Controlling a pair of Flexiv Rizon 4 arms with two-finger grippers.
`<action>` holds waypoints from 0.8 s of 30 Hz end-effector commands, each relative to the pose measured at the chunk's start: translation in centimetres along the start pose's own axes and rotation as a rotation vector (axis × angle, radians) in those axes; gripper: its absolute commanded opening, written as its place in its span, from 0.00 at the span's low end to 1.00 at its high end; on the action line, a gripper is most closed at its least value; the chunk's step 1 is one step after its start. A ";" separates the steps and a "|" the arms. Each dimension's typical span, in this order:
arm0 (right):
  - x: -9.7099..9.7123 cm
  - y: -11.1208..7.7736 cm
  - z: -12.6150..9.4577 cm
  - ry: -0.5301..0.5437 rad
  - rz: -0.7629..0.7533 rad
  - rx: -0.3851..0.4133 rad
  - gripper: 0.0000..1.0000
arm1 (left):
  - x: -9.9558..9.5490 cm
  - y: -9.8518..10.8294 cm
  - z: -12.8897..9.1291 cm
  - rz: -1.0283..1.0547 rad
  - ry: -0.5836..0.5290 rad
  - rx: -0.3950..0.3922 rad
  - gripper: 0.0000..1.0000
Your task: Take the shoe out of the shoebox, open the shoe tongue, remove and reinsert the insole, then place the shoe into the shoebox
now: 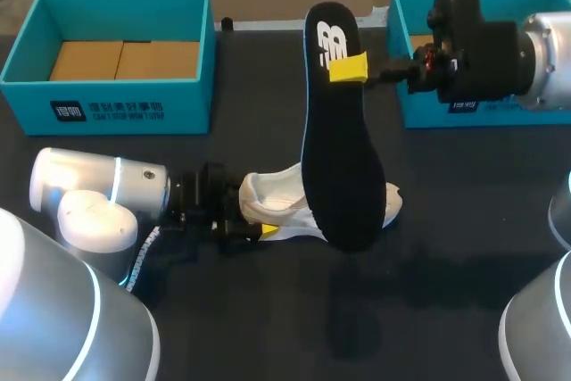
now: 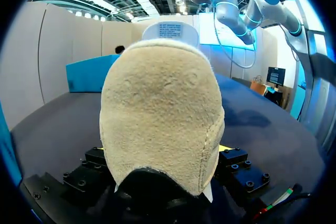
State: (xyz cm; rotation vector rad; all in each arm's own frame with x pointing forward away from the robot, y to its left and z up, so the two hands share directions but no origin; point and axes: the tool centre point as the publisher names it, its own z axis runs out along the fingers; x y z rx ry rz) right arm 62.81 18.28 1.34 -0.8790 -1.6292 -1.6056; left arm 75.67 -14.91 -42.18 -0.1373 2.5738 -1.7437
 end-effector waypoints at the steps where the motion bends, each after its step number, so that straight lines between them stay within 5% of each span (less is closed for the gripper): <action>1: 0.0 -0.1 0.2 -0.003 0.001 0.000 0.00 | -0.1 0.0 0.1 -0.001 0.001 -0.002 0.44; 3: 0.0 -0.1 0.2 -0.003 0.001 0.000 0.00 | 0.1 -1.1 -0.2 0.038 0.019 -0.034 1.00; 8: 0.0 -0.1 0.2 -0.003 0.001 0.000 0.00 | 0.5 -2.8 -1.2 0.061 0.068 -0.138 1.00; 24: 0.0 -0.1 0.2 -0.003 0.001 0.000 0.00 | -0.9 -3.5 -3.7 0.035 0.092 -0.423 1.00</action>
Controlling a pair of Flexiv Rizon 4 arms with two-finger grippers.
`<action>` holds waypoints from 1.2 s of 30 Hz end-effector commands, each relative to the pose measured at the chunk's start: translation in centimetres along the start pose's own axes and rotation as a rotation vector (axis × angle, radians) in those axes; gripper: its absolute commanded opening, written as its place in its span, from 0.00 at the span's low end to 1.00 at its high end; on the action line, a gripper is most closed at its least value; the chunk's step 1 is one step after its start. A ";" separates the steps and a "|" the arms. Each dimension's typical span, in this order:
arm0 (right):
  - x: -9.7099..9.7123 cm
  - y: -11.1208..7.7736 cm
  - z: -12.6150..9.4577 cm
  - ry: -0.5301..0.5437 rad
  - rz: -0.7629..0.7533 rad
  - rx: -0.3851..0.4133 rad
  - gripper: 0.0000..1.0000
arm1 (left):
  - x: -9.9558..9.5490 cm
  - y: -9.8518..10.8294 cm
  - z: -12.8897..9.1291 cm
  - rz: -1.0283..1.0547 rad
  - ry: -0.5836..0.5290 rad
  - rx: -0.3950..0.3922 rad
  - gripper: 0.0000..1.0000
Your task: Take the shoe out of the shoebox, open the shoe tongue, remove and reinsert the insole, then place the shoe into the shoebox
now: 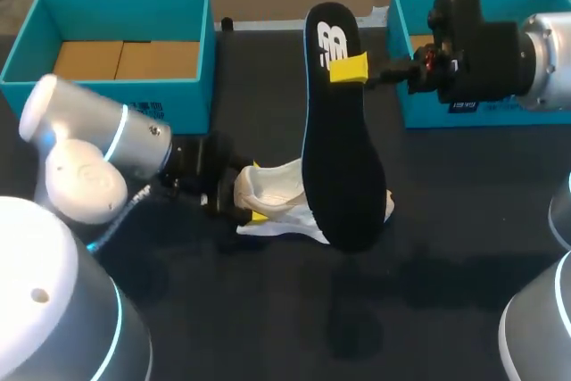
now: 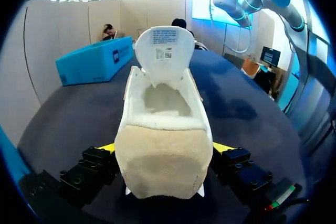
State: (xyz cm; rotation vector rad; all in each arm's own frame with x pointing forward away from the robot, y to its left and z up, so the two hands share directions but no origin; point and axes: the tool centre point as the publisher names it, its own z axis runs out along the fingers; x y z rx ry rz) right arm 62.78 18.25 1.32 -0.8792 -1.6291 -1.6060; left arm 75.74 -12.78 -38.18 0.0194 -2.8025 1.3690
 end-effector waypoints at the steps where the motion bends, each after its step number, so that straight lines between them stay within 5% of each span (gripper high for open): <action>1: 0.0 0.0 0.2 -0.003 0.002 0.000 0.00 | -1.0 -0.2 -0.3 -0.018 0.017 -0.156 1.00; 12: 0.0 0.0 0.2 -0.003 0.002 0.000 0.00 | -1.1 0.5 0.4 -0.030 0.029 -0.172 1.00; 31: 0.0 0.0 0.2 -0.003 0.002 0.000 0.00 | -0.8 1.6 -0.1 0.003 -0.028 -0.425 1.00; 36: 0.0 0.0 0.2 -0.003 0.002 0.000 0.00 | -0.8 1.6 -0.1 0.003 -0.028 -0.425 1.00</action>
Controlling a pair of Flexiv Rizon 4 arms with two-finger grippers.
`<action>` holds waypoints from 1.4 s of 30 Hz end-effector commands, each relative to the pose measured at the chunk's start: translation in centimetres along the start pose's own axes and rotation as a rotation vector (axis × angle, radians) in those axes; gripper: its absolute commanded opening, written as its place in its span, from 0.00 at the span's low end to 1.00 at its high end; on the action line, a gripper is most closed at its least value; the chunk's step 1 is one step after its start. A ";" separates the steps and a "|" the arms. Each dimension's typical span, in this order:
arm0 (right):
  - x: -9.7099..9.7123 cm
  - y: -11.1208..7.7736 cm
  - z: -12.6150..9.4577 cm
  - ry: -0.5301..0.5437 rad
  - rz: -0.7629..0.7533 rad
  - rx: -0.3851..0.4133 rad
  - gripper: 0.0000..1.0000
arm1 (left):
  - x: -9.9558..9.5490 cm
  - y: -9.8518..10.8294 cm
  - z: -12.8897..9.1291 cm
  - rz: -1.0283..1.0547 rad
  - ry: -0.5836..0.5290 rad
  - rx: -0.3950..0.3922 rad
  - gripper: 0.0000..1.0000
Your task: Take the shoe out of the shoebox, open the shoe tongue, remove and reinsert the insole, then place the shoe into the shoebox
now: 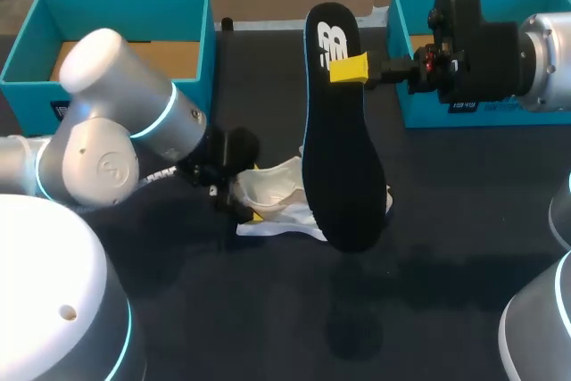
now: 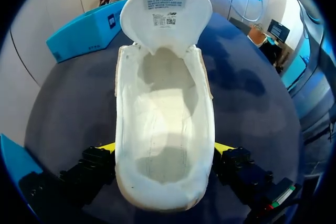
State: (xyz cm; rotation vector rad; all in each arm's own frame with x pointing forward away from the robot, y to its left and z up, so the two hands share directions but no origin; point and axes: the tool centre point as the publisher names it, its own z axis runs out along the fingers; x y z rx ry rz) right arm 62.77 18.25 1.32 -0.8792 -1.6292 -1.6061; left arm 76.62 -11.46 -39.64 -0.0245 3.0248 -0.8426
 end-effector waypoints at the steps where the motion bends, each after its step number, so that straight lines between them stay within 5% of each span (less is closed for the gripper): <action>1: 0.0 0.0 0.2 -0.003 0.002 0.000 0.00 | 0.1 -0.3 -0.1 -0.002 -0.001 -0.060 1.00; 31: 0.0 0.0 0.2 -0.003 0.002 0.000 0.00 | 0.1 -0.3 -0.1 -0.002 -0.001 -0.060 1.00; 42: 0.0 0.0 0.2 -0.003 0.002 0.000 0.00 | 0.4 0.0 -1.0 -0.032 -0.026 -0.136 1.00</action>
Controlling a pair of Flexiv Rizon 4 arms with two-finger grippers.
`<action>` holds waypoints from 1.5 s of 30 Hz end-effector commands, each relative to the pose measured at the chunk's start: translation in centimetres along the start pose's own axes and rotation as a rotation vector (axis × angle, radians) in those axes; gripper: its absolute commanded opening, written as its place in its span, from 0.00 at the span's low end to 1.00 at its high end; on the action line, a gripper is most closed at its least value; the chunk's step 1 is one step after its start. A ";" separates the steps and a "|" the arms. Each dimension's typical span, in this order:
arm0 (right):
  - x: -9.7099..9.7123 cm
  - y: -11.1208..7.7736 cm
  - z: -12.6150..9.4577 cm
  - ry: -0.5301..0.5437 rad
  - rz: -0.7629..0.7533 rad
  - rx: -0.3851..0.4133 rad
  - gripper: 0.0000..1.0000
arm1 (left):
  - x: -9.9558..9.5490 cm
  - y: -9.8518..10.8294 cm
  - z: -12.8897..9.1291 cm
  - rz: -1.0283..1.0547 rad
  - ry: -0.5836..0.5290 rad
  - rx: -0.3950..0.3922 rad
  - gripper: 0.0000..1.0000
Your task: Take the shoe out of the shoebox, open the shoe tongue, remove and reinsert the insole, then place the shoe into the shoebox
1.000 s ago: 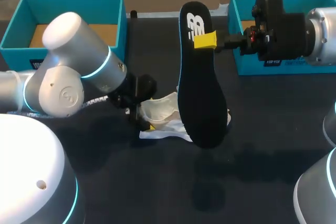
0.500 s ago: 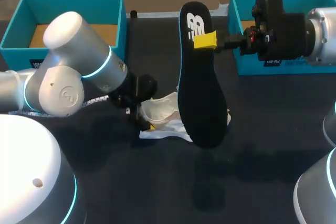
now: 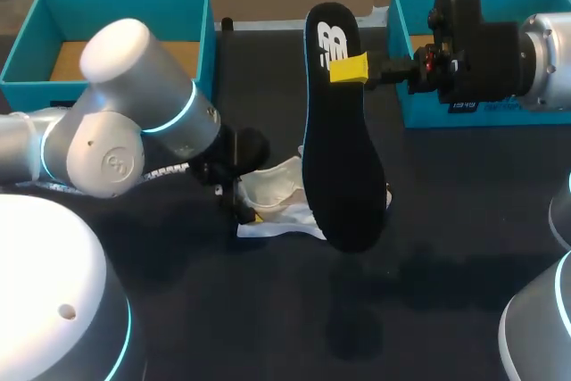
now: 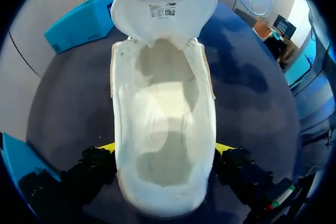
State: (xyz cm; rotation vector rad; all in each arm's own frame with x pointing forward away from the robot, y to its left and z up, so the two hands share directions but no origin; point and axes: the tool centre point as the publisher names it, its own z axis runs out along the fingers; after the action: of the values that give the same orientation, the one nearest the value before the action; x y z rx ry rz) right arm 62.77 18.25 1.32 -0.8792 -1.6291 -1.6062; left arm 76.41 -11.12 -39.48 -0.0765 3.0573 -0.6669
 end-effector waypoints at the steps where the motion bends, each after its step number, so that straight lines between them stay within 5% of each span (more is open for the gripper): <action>1: 0.0 0.0 0.2 -0.003 0.002 0.000 0.00 | 0.0 0.0 -0.8 -0.005 -0.011 -0.036 1.00; 13: 0.0 0.0 0.2 -0.003 0.002 0.000 0.00 | -0.9 1.1 -2.7 0.001 -0.019 -0.126 1.00; 28: 0.0 0.0 0.2 -0.003 0.002 0.000 0.00 | 0.0 1.6 -5.5 0.073 -0.018 -0.328 1.00; 45: 0.0 0.0 0.2 -0.003 0.002 0.000 0.00 | 0.5 1.8 -7.8 0.061 -0.051 -0.378 1.00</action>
State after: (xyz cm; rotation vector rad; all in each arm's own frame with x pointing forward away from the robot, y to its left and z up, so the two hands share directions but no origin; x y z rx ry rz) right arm 62.77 18.25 1.32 -0.8792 -1.6292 -1.6062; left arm 76.21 -6.77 -33.90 0.0004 3.0891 -0.0700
